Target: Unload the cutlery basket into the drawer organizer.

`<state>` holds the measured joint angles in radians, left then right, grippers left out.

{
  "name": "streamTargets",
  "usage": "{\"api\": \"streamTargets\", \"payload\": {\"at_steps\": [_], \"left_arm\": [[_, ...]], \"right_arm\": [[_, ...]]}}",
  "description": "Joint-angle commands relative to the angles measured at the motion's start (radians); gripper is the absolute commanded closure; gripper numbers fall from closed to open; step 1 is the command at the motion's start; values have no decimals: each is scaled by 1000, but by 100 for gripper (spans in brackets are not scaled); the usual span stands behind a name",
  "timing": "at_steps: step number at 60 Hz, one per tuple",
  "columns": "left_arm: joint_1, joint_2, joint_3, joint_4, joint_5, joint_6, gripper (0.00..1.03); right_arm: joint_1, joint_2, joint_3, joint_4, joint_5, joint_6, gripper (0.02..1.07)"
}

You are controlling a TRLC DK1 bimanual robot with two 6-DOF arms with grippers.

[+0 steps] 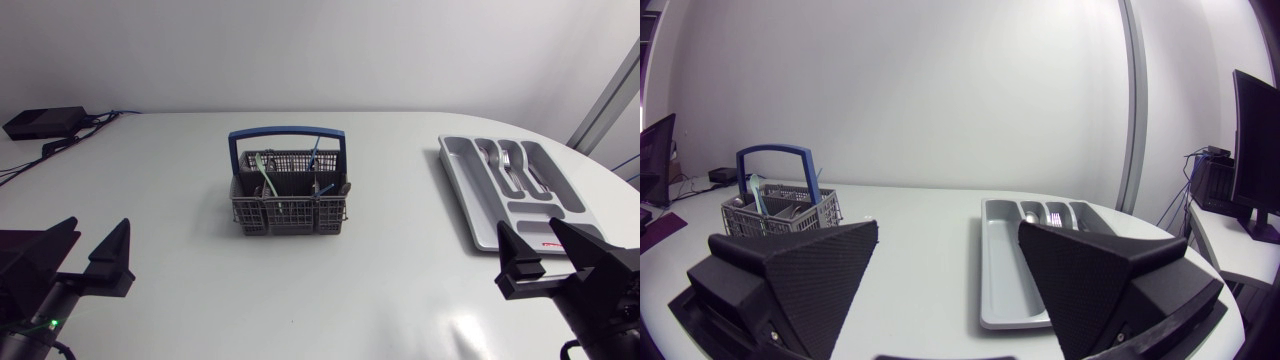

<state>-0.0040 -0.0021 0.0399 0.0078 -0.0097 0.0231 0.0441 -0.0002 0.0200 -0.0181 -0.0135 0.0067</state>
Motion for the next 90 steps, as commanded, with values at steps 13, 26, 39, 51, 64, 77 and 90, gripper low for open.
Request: {"api": "streamTargets", "payload": {"at_steps": [13,26,39,51,64,77,90], "left_arm": [[9,-10,0,4,-16,8,5],[2,34,66,6,-16,3,6],[-4,208,178,14,-15,-6,6],[-74,471,330,-22,-16,-8,11],[-260,725,459,-69,-176,52,11],[-401,1002,568,-98,-234,268,12],[-485,1180,667,-95,-191,345,11]], "right_arm": [[-6,-4,-11,23,10,-8,6],[0,46,37,44,20,-5,7],[2,177,104,87,24,-2,7],[3,440,228,101,30,24,7],[14,654,353,53,37,61,7],[65,798,416,-36,52,49,7],[97,907,452,-155,-6,-111,7]]}}
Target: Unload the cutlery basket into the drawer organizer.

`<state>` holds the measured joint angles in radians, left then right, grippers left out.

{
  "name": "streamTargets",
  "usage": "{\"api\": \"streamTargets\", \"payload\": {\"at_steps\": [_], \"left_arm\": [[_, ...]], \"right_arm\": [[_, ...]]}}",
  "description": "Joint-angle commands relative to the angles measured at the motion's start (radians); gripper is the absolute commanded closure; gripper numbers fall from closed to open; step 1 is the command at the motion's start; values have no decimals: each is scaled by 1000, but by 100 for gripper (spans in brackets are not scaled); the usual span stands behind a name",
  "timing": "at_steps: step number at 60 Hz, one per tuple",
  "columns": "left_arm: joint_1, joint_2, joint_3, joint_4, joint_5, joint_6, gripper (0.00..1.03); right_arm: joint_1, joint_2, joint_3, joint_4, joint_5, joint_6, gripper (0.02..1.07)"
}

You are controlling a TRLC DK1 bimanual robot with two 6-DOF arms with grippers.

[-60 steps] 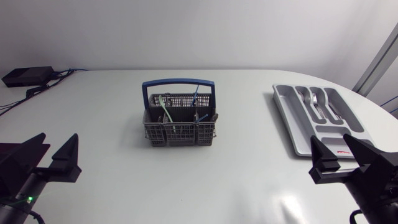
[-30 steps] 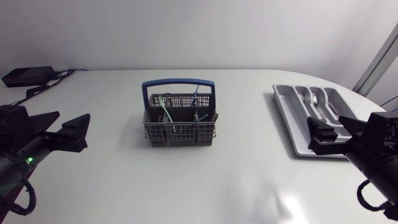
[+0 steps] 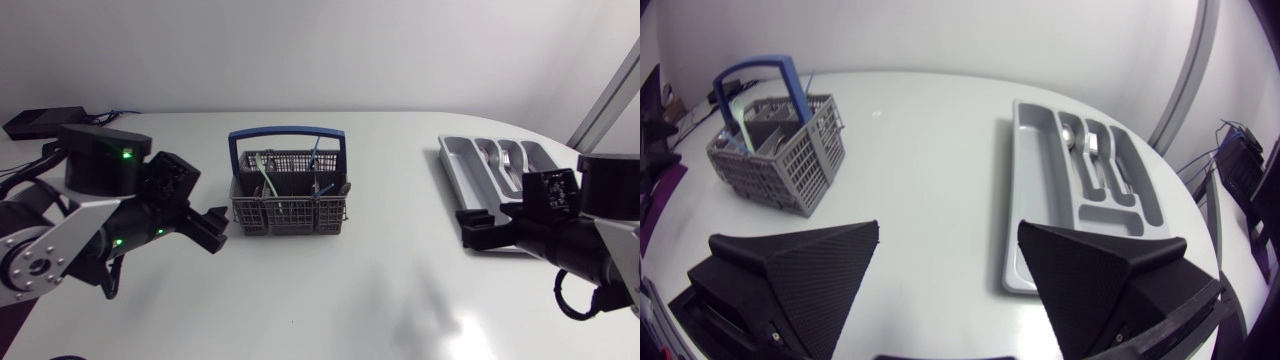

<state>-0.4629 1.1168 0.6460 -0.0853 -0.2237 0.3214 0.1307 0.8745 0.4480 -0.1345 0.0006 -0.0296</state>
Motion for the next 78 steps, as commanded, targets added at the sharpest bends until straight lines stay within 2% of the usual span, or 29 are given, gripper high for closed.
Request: {"api": "streamTargets", "payload": {"at_steps": [1,5,9,15,18,20,22,24,30,41,55,59,70,78], "left_arm": [[-29,74,67,-2,38,48,11],[-33,129,113,-5,136,50,11],[-49,178,150,-13,187,50,11],[-86,247,208,-5,239,53,12],[-97,271,231,1,270,56,12],[-103,291,250,7,299,59,12],[-114,308,262,16,307,65,12],[-128,325,274,33,307,70,12],[-145,364,282,116,307,71,12],[-169,429,285,225,371,76,12],[-181,499,291,357,374,100,33],[-184,508,287,389,374,104,43],[-174,540,285,432,374,114,59],[-172,555,288,441,374,127,76]], "right_arm": [[10,38,27,-54,-30,-92,7],[26,69,43,-85,-37,-153,7],[32,103,61,-109,-53,-159,7],[27,146,87,-145,-179,-168,7],[7,159,84,-134,-272,-231,7],[-3,162,81,-106,-254,-314,7],[-2,170,81,-82,-189,-320,7],[10,184,90,-77,-169,-322,7],[10,201,107,-97,-226,-336,7],[29,215,103,-108,-240,-368,7],[35,273,101,-93,-241,-388,7],[40,281,101,-89,-241,-388,7],[46,291,101,-86,-241,-388,7],[47,311,100,-76,-240,-388,7]]}}
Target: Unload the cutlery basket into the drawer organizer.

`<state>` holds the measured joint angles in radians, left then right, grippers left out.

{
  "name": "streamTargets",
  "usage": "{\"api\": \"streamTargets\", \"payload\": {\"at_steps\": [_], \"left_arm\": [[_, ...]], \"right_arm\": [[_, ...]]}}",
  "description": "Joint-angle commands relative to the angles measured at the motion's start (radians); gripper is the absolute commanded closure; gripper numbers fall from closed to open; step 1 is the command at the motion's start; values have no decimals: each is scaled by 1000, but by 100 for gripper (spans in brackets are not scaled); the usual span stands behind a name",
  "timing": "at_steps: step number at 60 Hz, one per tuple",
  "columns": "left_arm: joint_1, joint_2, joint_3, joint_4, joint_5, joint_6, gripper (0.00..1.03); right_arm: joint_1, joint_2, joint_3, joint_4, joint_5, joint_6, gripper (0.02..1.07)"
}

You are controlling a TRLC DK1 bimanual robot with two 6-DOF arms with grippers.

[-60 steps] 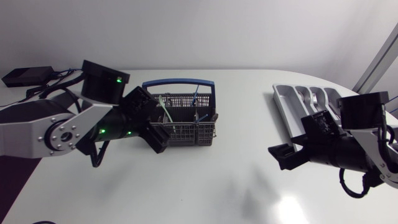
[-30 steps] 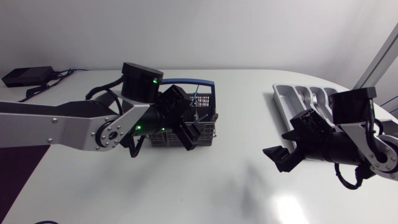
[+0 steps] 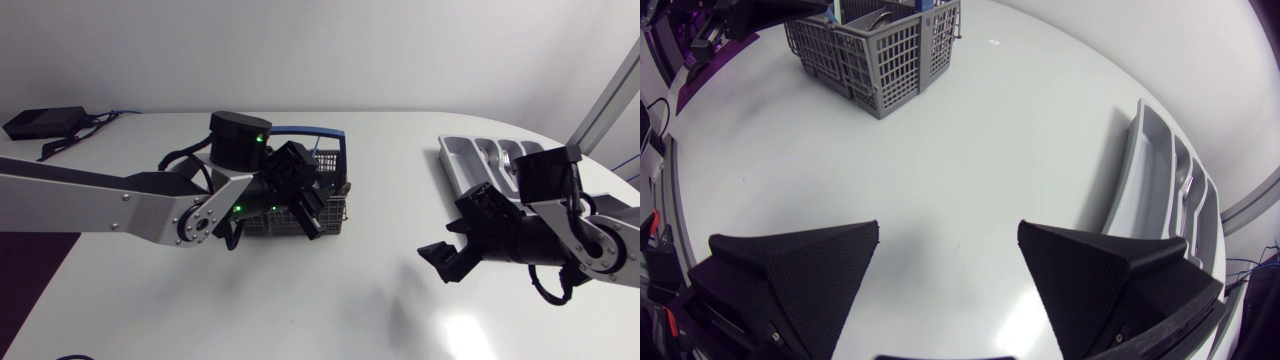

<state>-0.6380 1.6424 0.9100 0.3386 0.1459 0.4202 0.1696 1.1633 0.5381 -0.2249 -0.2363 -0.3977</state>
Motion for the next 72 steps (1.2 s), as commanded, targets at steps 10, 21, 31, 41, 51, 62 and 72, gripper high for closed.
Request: {"api": "streamTargets", "payload": {"at_steps": [10,21,31,41,51,62,72], "left_arm": [[-2,34,24,28,4,34,93],[-2,14,24,28,14,32,99],[3,-47,24,28,15,31,99],[27,-171,63,-32,26,14,99],[44,-305,118,-144,57,-46,99],[43,-394,187,-296,130,-202,100],[44,-388,217,-380,227,-331,100]], "right_arm": [[22,24,13,13,0,-20,7],[39,4,17,-2,2,-15,7],[56,-40,19,-27,3,-15,7],[84,-122,40,-60,2,-10,7],[128,-183,85,-94,2,20,7],[192,-244,146,-114,0,69,7],[275,-241,232,-123,-5,140,7]]}}
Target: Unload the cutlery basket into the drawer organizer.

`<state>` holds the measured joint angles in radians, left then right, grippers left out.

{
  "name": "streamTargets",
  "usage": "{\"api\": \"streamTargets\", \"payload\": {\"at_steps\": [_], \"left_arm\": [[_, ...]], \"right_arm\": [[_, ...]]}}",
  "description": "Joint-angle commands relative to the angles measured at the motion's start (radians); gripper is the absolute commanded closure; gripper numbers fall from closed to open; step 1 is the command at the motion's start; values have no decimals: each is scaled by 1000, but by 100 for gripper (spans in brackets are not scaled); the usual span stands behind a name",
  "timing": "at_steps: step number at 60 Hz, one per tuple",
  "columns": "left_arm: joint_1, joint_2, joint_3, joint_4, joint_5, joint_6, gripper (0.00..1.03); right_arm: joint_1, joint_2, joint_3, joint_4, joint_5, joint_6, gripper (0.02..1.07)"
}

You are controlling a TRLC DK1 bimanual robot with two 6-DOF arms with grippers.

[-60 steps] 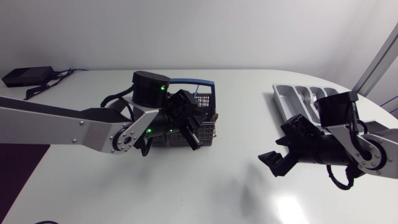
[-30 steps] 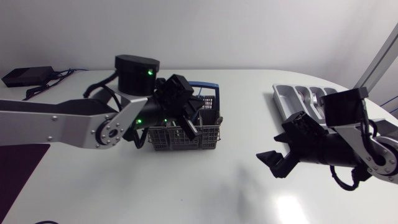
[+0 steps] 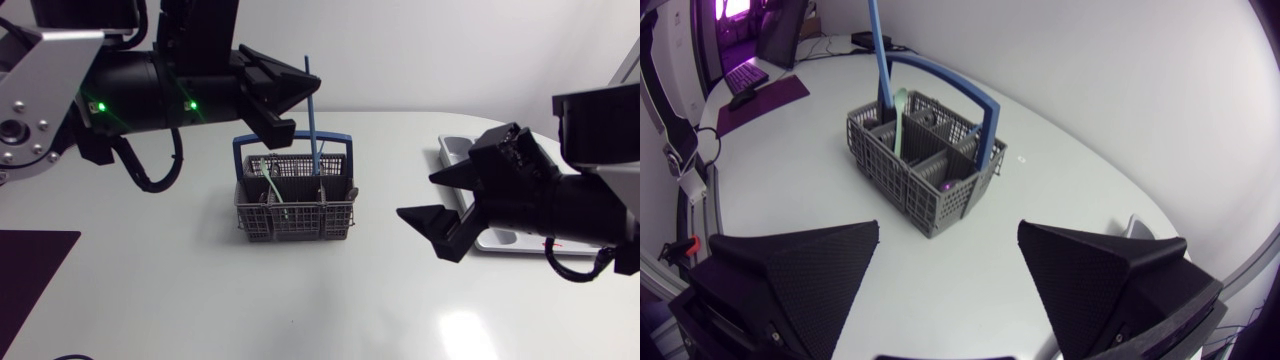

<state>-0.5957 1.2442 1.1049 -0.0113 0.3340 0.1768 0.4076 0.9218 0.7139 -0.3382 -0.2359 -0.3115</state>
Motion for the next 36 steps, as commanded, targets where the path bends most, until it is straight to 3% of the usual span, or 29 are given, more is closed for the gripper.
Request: {"api": "streamTargets", "payload": {"at_steps": [1,11,22,33,36], "left_arm": [[4,12,26,-36,50,-99,100],[47,64,85,-101,218,-234,100],[62,103,124,-125,303,-303,100],[70,138,144,-134,336,-333,100],[70,139,145,-136,336,-336,100]], "right_arm": [[45,3,65,-10,-5,58,7],[115,91,179,-13,-11,112,8],[186,200,245,-4,-25,126,13],[215,250,256,7,-39,126,17],[218,259,259,11,-39,126,23]]}}
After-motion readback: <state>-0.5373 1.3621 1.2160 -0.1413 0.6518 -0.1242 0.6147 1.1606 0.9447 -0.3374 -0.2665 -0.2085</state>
